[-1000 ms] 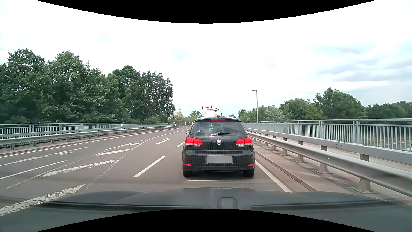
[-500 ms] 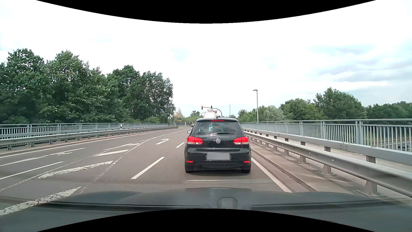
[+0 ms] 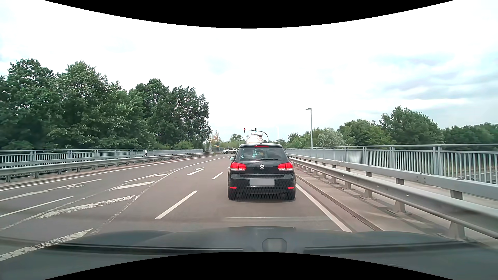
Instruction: Follow the waypoints while adhering to traffic rules and regulations
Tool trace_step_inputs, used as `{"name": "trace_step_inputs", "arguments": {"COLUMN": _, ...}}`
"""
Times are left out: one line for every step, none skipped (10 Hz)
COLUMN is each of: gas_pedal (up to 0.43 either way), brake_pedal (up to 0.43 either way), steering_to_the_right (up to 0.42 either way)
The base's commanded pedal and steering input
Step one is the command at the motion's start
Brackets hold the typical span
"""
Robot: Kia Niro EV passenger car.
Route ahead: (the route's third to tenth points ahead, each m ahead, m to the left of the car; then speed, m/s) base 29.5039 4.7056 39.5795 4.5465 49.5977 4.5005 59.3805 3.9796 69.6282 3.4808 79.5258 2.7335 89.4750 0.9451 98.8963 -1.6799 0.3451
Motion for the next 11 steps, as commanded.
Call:
{"name": "trace_step_inputs", "arguments": {"gas_pedal": 0.059, "brake_pedal": 0.000, "steering_to_the_right": -0.005}}
{"name": "trace_step_inputs", "arguments": {"gas_pedal": 0.110, "brake_pedal": 0.000, "steering_to_the_right": -0.005}}
{"name": "trace_step_inputs", "arguments": {"gas_pedal": 0.130, "brake_pedal": 0.000, "steering_to_the_right": -0.005}}
{"name": "trace_step_inputs", "arguments": {"gas_pedal": 0.150, "brake_pedal": 0.000, "steering_to_the_right": -0.005}}
{"name": "trace_step_inputs", "arguments": {"gas_pedal": 0.157, "brake_pedal": 0.000, "steering_to_the_right": -0.005}}
{"name": "trace_step_inputs", "arguments": {"gas_pedal": 0.157, "brake_pedal": 0.000, "steering_to_the_right": -0.005}}
{"name": "trace_step_inputs", "arguments": {"gas_pedal": 0.169, "brake_pedal": 0.000, "steering_to_the_right": -0.005}}
{"name": "trace_step_inputs", "arguments": {"gas_pedal": 0.177, "brake_pedal": 0.000, "steering_to_the_right": -0.005}}
{"name": "trace_step_inputs", "arguments": {"gas_pedal": 0.189, "brake_pedal": 0.000, "steering_to_the_right": -0.005}}
{"name": "trace_step_inputs", "arguments": {"gas_pedal": 0.189, "brake_pedal": 0.000, "steering_to_the_right": -0.005}}
{"name": "trace_step_inputs", "arguments": {"gas_pedal": 0.189, "brake_pedal": 0.000, "steering_to_the_right": -0.005}}
